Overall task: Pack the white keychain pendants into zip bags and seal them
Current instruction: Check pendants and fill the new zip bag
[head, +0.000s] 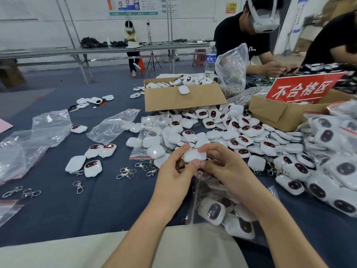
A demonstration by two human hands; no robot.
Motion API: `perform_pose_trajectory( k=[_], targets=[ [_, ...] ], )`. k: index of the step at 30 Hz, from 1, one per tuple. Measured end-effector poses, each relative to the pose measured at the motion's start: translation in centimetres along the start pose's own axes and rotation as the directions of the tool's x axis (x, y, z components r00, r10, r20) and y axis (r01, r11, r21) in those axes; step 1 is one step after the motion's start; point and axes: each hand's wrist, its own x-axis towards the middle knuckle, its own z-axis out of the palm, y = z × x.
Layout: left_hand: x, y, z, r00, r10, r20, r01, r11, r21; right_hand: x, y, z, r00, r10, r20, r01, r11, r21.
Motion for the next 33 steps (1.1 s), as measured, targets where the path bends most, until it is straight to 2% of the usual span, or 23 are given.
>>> perform_pose_trajectory(
  k=[8, 14, 22, 29, 33],
  targets=[
    [0.33, -0.38, -0.21, 0.999, -0.025, 0.028, 0.028, 0.992, -0.126, -0.01, 0.13, -0.24, 0.999, 0.017, 0.027, -0.018, 1.0, 0.025],
    [0.47, -0.62, -0.36, 0.999, -0.022, 0.039, 0.026, 0.994, -0.11, -0.22, 0.11, -0.28, 1.0, -0.013, 0.019, 0.013, 1.0, -0.001],
    [0.49, -0.64, -0.27, 1.0, -0.014, 0.009, 0.015, 0.994, -0.104, -0.18, 0.24, -0.27, 0.999, 0.033, 0.001, -0.033, 0.999, -0.008],
    [0.49, -0.62, -0.07, 1.0, -0.006, -0.017, 0.004, 0.993, -0.115, 0.04, 0.56, -0.35, 0.999, -0.011, -0.031, 0.012, 1.0, 0.018],
    [0.58, -0.69, 0.16, 0.999, -0.008, -0.042, 0.001, 0.987, -0.158, 0.05, 0.46, -0.31, 0.998, 0.015, -0.064, -0.012, 0.999, 0.049]
  ],
)
